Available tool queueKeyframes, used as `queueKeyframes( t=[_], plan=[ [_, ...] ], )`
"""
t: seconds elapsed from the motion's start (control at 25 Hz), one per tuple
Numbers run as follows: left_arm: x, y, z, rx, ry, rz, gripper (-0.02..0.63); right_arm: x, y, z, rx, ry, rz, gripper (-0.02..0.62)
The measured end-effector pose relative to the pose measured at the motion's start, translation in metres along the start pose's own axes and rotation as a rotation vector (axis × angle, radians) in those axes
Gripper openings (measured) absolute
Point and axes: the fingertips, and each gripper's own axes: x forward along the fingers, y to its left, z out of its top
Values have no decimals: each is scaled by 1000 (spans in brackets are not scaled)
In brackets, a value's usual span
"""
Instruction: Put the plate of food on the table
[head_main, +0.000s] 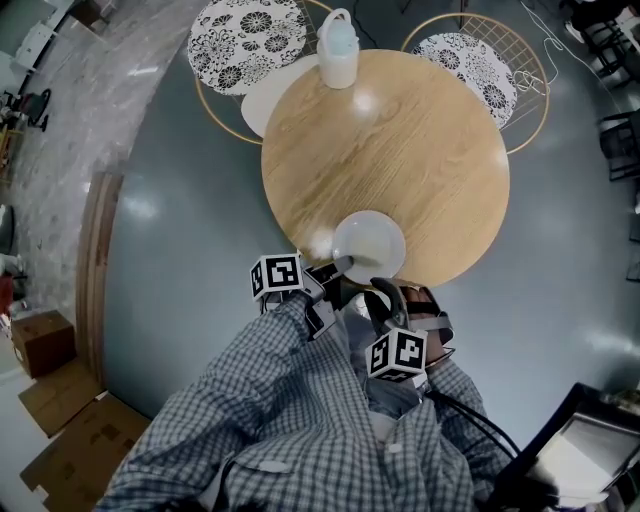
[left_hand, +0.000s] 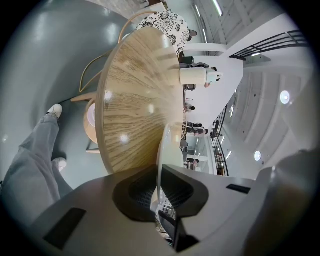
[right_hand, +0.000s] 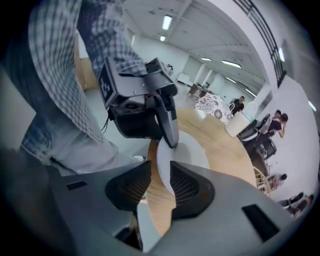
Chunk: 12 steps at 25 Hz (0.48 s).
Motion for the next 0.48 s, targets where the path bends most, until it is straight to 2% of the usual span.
queueKeyframes(
  t=[0.12,0.2,0.24,0.48],
  plan=[
    [0,0,-1,-3,1,-4,31,10,6,-2,-116,25,-2,115],
    [-1,-1,-2,-7,7,-5,31,12,6,-1,-154,36,-4,97],
    [-1,-1,-3,-6,11,-6,31,12,6,-1,-165,41,-9,52],
    [-1,-3,0,0,17,-26,31,14,5,1,-143,65,4,41]
  ],
)
